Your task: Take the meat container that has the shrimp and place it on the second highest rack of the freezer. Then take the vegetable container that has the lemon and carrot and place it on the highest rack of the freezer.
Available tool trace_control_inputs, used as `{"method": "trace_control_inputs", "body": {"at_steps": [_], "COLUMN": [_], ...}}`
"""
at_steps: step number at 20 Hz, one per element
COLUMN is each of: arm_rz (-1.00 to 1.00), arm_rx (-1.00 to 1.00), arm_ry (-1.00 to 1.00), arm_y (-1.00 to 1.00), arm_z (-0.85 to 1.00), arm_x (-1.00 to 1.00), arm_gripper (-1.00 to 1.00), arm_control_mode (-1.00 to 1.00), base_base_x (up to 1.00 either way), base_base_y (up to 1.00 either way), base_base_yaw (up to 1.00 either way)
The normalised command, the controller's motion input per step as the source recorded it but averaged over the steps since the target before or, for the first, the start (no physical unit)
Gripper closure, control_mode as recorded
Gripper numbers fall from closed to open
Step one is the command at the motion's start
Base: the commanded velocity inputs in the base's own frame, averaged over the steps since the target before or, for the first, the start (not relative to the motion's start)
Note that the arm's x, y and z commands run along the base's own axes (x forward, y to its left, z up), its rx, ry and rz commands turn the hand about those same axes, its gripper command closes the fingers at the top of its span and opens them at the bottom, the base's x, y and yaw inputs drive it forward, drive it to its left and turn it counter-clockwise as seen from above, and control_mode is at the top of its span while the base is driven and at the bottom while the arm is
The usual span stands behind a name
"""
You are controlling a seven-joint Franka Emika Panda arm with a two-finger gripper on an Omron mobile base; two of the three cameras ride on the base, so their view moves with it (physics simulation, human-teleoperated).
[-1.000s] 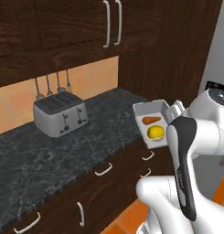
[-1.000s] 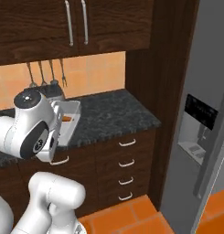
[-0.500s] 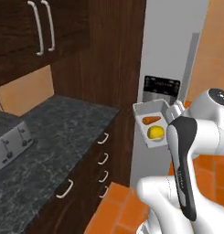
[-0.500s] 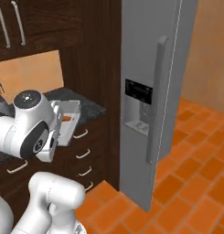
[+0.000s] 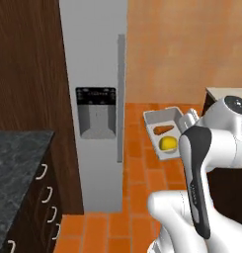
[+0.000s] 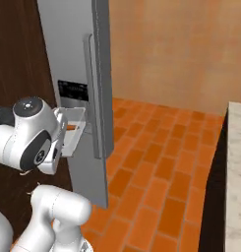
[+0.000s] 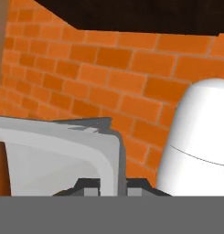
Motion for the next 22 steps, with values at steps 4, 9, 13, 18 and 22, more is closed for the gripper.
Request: {"method": "trace_control_inputs", "body": {"at_steps": [4,9,13,18,22], "arm_rz": [0.00,0.00,0.00,0.00,0.00], "arm_rx": [0.00,0.00,0.00,0.00,0.00], "arm_ry": [0.00,0.00,0.00,0.00,0.00], "arm_y": [0.00,0.00,0.00,0.00,0.00], "arm_z": [0.00,0.00,0.00,0.00,0.00], "arm_x": [0.00,0.00,0.00,0.00,0.00], "arm_gripper": [1.00,1.00,1.00,1.00,1.00], "arm_control_mode": [1.00,1.00,1.00,1.00,1.00], "base_base_x": [0.47,0.94,1.00,1.00,1.00], "base_base_y": [-0.77,-0.34,-0.06,-0.43,-0.57], "base_base_yaw": [-0.46,-0.12,0.00,0.13,0.35]}}
